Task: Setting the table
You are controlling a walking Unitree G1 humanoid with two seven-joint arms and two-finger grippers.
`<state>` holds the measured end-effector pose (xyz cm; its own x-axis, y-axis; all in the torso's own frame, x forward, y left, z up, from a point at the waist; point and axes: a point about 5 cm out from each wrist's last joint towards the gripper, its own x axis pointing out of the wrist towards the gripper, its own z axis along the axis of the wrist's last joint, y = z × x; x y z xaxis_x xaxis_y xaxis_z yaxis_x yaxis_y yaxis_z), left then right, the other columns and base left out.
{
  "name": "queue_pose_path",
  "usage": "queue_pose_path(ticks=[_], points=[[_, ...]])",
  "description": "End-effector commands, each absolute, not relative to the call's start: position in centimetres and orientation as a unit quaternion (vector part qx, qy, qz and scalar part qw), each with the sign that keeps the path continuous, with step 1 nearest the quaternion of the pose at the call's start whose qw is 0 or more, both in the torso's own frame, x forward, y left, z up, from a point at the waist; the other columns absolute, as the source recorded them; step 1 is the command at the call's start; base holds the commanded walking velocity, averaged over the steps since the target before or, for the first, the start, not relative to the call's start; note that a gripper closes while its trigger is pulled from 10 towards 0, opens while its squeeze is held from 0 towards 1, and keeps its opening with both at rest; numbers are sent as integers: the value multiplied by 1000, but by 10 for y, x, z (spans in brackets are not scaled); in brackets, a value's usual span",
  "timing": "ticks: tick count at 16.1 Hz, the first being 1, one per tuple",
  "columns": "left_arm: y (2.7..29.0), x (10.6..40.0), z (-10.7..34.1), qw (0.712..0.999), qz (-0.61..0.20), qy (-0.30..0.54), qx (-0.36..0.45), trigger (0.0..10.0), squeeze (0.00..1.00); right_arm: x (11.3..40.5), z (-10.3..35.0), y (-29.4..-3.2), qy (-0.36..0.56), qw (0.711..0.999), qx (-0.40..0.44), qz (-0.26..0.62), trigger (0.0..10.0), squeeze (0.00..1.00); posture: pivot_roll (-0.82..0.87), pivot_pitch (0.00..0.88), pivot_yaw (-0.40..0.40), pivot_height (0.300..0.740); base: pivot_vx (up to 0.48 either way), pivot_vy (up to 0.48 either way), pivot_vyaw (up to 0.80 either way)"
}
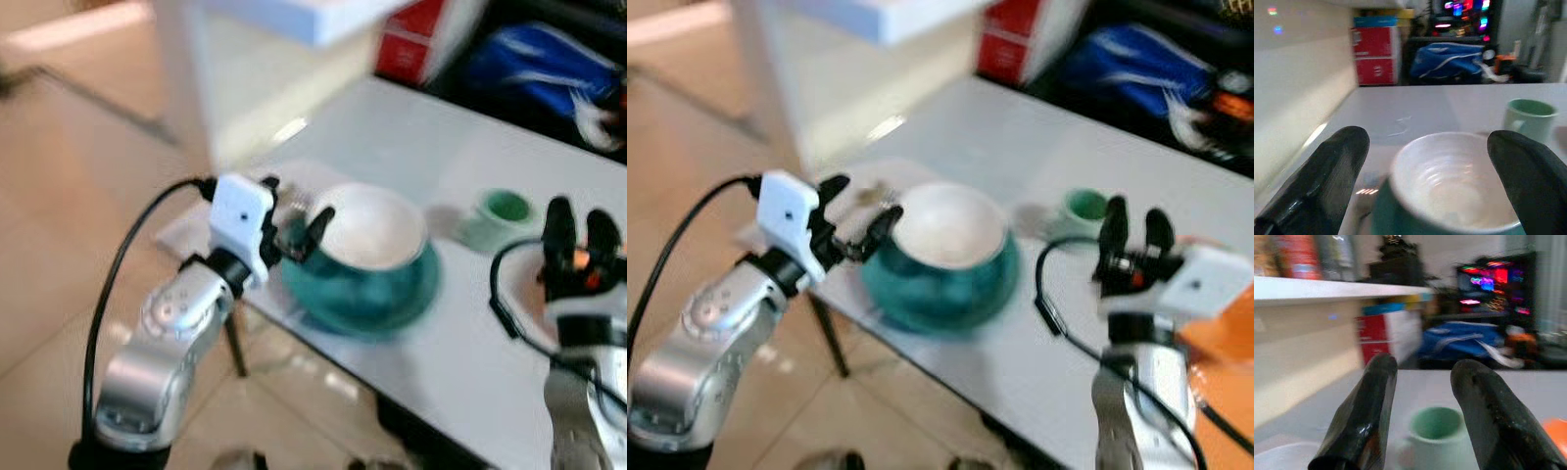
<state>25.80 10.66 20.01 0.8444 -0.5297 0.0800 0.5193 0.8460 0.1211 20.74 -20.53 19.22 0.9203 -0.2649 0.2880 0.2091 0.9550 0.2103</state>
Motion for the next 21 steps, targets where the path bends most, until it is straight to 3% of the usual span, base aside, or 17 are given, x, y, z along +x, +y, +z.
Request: queue_pose_path(ticks=[1, 4, 12, 17, 21], points=[[105, 258, 195, 960, -269, -49, 53, 10000, 0, 205, 197, -209, -159, 973, 85, -143, 10000, 0, 15, 25, -37, 740, 0, 0, -800], [104, 264, 196, 964, -248, -52, 76, 10000, 0, 209, 200, -208, -145, 976, 23, -161, 10000, 0, 15, 22, -45, 740, 0, -472, -533], [98, 274, 243, 957, -241, -127, 94, 10000, 0, 212, 207, -195, -156, 977, 36, -140, 10000, 0, 26, 37, -40, 740, 0, -476, -152], [97, 275, 241, 960, -240, -115, 82, 10000, 0, 213, 206, -196, -155, 977, 25, -143, 10000, 0, 27, 41, -33, 740, 0, -467, -721], [98, 277, 243, 961, -237, -115, 82, 10000, 0, 215, 207, -197, -162, 977, 12, -138, 10000, 0, 28, 46, -30, 740, 0, -450, 0]])
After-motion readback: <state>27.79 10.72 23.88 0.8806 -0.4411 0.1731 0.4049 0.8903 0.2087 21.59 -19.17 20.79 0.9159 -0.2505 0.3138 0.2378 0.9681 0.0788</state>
